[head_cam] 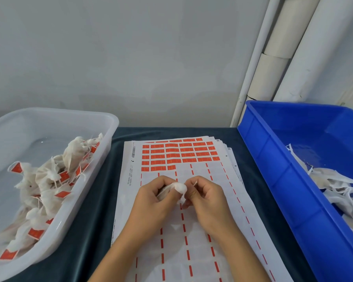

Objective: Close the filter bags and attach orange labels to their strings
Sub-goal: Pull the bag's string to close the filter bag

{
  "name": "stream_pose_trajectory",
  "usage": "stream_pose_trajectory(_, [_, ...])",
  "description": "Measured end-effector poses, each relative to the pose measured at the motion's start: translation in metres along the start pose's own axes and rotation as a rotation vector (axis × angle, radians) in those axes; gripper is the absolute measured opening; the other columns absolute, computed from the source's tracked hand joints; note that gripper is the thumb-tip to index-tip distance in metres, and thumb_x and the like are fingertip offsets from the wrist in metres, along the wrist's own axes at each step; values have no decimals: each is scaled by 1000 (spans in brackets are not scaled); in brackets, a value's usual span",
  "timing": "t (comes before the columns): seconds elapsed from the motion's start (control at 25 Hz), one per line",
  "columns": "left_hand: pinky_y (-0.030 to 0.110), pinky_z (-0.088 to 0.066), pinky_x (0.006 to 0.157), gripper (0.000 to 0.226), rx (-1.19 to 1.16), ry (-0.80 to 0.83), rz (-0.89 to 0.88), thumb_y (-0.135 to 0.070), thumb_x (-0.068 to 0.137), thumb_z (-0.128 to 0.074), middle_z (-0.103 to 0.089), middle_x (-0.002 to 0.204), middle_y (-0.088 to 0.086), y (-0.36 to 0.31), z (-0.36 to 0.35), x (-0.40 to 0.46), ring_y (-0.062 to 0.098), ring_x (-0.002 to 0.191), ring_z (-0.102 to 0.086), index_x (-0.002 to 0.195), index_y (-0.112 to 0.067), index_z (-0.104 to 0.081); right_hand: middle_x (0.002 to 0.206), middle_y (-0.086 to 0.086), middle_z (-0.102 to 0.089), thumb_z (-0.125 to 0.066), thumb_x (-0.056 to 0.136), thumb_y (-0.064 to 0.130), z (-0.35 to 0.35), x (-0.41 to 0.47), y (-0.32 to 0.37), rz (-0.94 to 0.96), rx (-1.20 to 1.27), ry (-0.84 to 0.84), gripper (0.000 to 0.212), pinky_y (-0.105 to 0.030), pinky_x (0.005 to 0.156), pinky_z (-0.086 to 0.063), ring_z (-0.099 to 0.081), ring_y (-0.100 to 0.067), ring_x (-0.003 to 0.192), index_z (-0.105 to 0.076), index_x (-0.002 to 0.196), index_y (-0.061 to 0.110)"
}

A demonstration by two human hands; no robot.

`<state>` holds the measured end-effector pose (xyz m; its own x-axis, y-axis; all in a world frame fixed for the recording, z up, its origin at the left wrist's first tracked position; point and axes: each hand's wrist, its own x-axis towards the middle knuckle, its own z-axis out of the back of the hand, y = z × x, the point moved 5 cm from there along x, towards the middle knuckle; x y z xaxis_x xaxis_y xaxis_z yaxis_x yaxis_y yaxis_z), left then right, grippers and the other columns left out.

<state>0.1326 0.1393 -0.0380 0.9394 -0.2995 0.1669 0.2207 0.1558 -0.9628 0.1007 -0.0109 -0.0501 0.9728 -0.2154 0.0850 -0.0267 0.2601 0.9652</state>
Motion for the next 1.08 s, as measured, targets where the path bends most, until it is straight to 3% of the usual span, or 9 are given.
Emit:
stream_pose_trajectory(0.08, [11,-53,76,15,6,-33,17,-48,92,-70,-75,85,-11,1,0,0,10,88,-71,89,-33,-74,81,14,-70,-53,102,46,-2,-1,-2,-13,-73,-1,23,-19,69,-56,-69,-8,79,-67,90,32])
stream_pose_trajectory(0.44, [12,-55,73,17,-16,-18,99,-44,95,-68,-75,83,-7,6,-1,1,11,85,-71,88,-30,-74,84,17,-67,-55,102,45,-5,-3,0,-10,-122,53,17,-22,78,-56,-65,-6,83,-66,96,34])
stream_pose_trajectory(0.56, [18,-58,73,17,-31,-23,119,-39,98,-67,-75,83,-4,7,1,1,15,83,-71,88,-27,-74,96,22,-68,-50,105,44,-5,-4,5,44,-90,55,20,-18,82,-54,-64,-1,97,-68,101,35])
stream_pose_trajectory(0.68, [18,-58,71,16,-22,-35,121,-35,100,-65,-75,83,-4,7,2,1,17,83,-71,90,-24,-73,108,21,-69,-55,101,51,-4,-6,15,160,-31,12,19,-18,87,-55,-65,-6,108,-69,105,38])
stream_pose_trajectory(0.92, [17,-56,67,22,16,15,122,-22,101,-63,-73,79,-3,10,1,3,14,76,-69,82,-22,-74,101,22,-66,-64,96,46,-1,-7,18,232,-189,-103,12,-19,85,-55,-63,-7,102,-68,100,36])
stream_pose_trajectory(1.08, [17,-57,71,22,-37,100,118,-32,95,-63,-74,79,0,8,1,4,15,76,-70,78,-25,-75,99,21,-66,-61,95,45,-2,-7,18,211,-192,-122,8,-14,82,-50,-62,-3,100,-65,97,37])
